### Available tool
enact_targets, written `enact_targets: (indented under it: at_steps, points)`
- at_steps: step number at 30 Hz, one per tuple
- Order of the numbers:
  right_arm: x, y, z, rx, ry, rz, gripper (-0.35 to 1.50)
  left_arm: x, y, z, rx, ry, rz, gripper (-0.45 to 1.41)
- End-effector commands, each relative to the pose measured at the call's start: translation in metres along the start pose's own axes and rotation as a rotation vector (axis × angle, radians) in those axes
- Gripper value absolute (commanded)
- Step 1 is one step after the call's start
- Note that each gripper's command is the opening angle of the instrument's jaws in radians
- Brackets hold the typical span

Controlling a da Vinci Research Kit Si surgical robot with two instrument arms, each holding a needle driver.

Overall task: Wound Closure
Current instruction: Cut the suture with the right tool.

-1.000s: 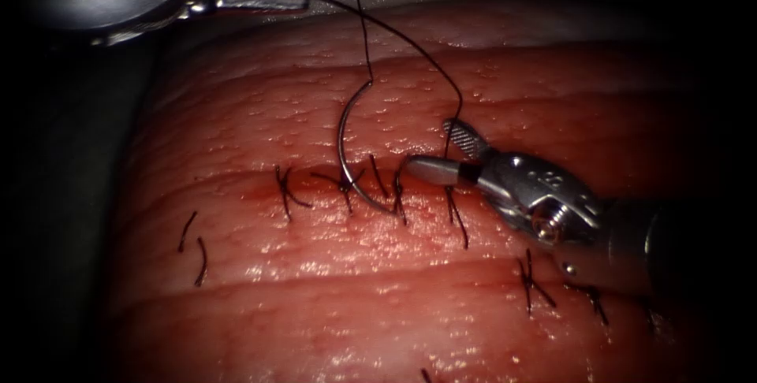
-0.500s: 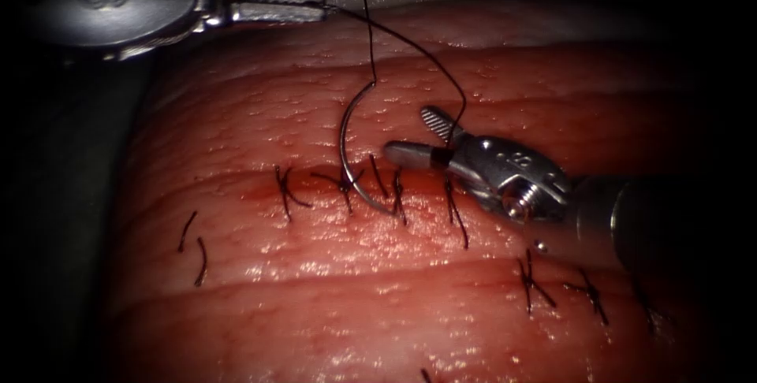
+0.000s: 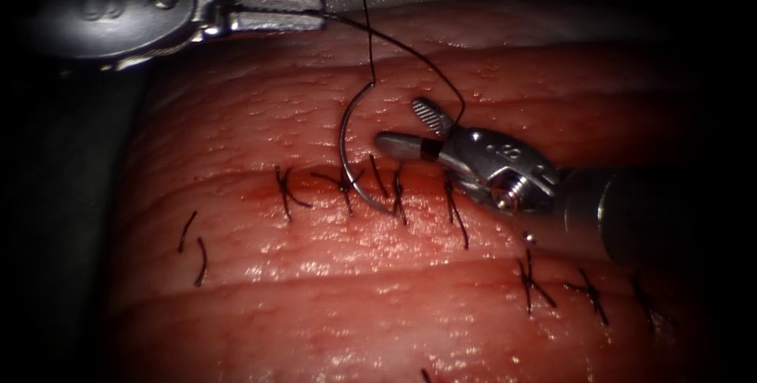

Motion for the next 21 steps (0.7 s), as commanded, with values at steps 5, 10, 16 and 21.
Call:
enact_targets:
  at_steps: [5,10,16,21]
  points:
    - [-0.0007,-0.0006,0.0010,0.019,-0.026,-0.005,0.10,-0.0003,-0.0004,0.0006,-0.001,0.002,0.014,-0.45]
    - [-0.0006,-0.0003,0.0004,0.032,-0.045,-0.008,-0.35,-0.0004,-0.0006,0.0007,-0.003,0.003,0.037,-0.45]
    - [-0.0002,-0.0003,-0.0001,0.044,-0.051,-0.037,0.24,-0.0017,-0.0027,0.0015,-0.002,0.011,0.081,-0.45]
    - [0.0010,0.0025,-0.0025,0.054,0.008,-0.108,0.86,-0.0054,-0.0047,0.0055,0.027,0.003,0.128,-0.45]
